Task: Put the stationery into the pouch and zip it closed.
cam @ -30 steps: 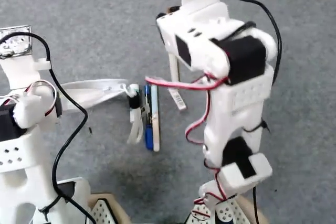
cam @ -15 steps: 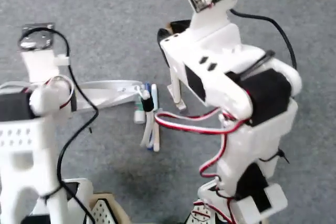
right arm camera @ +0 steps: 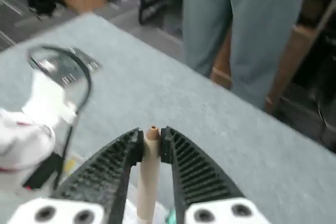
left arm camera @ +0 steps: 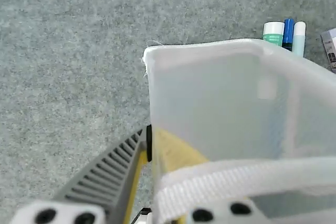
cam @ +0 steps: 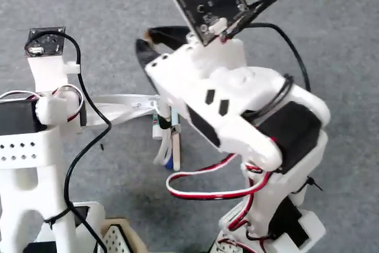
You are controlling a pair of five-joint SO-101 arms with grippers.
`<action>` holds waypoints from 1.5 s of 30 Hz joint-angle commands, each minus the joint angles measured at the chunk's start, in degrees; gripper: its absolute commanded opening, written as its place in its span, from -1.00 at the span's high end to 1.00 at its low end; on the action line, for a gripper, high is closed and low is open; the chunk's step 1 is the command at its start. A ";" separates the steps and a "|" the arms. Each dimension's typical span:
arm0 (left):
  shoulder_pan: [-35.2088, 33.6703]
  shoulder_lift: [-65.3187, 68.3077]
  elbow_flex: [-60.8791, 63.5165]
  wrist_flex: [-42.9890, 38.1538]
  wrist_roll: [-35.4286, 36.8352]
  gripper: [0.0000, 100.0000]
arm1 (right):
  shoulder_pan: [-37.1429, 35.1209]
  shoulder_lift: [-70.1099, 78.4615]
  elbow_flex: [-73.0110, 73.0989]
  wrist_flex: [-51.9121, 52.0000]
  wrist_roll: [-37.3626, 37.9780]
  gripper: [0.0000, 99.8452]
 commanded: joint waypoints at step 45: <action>0.84 2.11 0.40 0.18 -0.62 0.94 | -2.90 -25.01 48.31 -18.55 0.44 0.98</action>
